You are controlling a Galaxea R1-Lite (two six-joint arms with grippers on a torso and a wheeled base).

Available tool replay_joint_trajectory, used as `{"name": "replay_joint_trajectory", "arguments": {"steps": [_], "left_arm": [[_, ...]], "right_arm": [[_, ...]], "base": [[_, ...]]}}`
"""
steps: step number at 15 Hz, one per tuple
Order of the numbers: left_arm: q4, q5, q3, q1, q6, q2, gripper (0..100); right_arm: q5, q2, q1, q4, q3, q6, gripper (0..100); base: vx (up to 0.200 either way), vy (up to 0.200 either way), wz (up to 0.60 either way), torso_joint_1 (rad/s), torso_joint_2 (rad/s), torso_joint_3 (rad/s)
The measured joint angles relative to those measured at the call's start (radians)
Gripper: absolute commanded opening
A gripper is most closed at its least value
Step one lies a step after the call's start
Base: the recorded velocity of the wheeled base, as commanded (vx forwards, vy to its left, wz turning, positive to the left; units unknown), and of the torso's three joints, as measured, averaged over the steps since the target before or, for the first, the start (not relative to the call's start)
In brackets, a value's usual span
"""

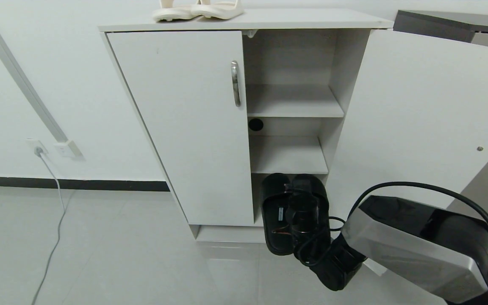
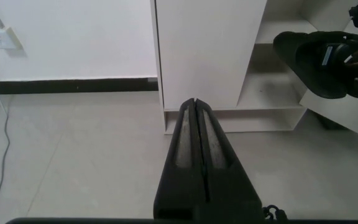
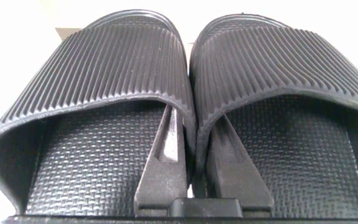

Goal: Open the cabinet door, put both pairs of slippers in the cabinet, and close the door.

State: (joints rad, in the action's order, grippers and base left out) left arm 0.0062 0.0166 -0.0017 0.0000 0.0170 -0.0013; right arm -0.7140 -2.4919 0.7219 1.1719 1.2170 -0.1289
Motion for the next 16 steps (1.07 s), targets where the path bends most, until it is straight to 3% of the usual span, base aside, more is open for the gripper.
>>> {"name": "replay_joint_trajectory", "arguments": {"steps": [6,16], "left_arm": [[0.000,0.000,0.000,0.000,0.000,0.000,0],[0.000,0.000,0.000,0.000,0.000,0.000,0]], "right_arm": [[-0.012,0.001,-0.004,0.006,0.007,0.044,0],[-0.012,0.020,-0.007,0.008,0.000,0.051,0]], "base": [[0.000,0.000,0.00,0.000,0.00,0.000],[0.200,0.000,0.00,0.002,0.00,0.003]]}}
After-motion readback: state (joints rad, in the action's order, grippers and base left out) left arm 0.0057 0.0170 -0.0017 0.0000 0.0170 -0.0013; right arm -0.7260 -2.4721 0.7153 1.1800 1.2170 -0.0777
